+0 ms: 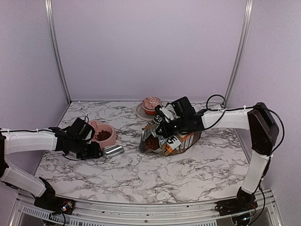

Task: Serve the pet food
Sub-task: Place the spatula at the center of the board.

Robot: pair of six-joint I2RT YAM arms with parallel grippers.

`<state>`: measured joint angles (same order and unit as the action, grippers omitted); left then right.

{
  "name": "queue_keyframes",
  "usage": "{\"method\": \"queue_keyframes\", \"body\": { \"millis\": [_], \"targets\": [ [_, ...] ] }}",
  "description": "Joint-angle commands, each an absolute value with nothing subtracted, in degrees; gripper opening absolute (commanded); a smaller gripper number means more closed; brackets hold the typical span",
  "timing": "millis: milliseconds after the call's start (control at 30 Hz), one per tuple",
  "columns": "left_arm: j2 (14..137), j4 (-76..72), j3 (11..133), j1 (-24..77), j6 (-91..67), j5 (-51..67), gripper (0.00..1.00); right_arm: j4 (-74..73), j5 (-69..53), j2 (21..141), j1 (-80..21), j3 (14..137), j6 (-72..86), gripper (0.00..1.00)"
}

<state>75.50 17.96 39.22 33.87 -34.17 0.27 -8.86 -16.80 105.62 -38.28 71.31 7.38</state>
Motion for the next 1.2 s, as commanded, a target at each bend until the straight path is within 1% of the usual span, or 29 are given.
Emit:
{"method": "queue_keyframes", "body": {
  "millis": [0,33,100,133,200,300,400,600,700,900,933,1067,1100,1167],
  "targets": [
    [74.7,14.6,35.3,35.7,-35.5,9.1,0.74,-12.9,-13.1,105.8,-38.6,74.5,6.6,0.00],
    [74.2,14.0,35.1,36.7,-34.6,10.0,0.81,-13.3,-12.8,106.0,-38.7,74.8,6.6,0.00],
    [73.3,13.9,34.9,38.1,-32.6,9.3,0.89,-13.9,-12.4,106.2,-38.8,75.2,7.0,0.00],
    [73.1,14.3,35.0,38.4,-31.1,7.7,0.91,-14.1,-12.3,106.3,-39.0,75.3,7.1,0.00],
    [73.2,16.0,35.6,40.0,-28.4,0.7,0.93,-14.5,-11.9,106.6,-39.4,75.7,7.3,0.00],
    [74.9,17.0,37.2,43.4,-23.5,-6.4,0.93,-15.9,-11.2,107.3,-39.9,77.0,7.4,0.00],
    [78.8,17.9,40.4,47.7,-18.0,-10.1,0.94,-17.4,-10.2,107.7,-40.3,78.3,7.3,0.00],
    [88.1,25.9,48.8,49.3,-12.9,-3.8,0.95,-19.6,-9.2,108.1,-40.9,80.6,6.9,0.00],
    [90.5,28.8,50.6,50.4,-12.2,2.9,0.99,-20.4,-8.3,107.6,-41.2,81.1,6.8,0.00],
    [88.3,27.1,50.3,51.8,-16.0,14.4,0.99,-21.9,-6.1,106.0,-41.7,80.2,7.3,0.00],
    [88.1,28.0,50.9,52.2,-17.2,13.3,0.99,-21.9,-5.8,105.6,-41.8,79.8,7.4,0.00],
    [81.9,28.3,50.5,52.4,-26.4,-0.1,0.99,-21.4,-5.1,104.3,-42.0,77.7,8.3,0.00],
    [80.2,27.4,49.5,52.4,-28.6,-1.7,0.99,-21.4,-5.0,104.2,-42.1,77.6,8.6,0.00],
    [76.6,24.1,45.6,52.4,-29.9,-0.3,0.99,-21.6,-4.8,104.2,-42.3,77.7,8.7,0.00]
  ]
}}
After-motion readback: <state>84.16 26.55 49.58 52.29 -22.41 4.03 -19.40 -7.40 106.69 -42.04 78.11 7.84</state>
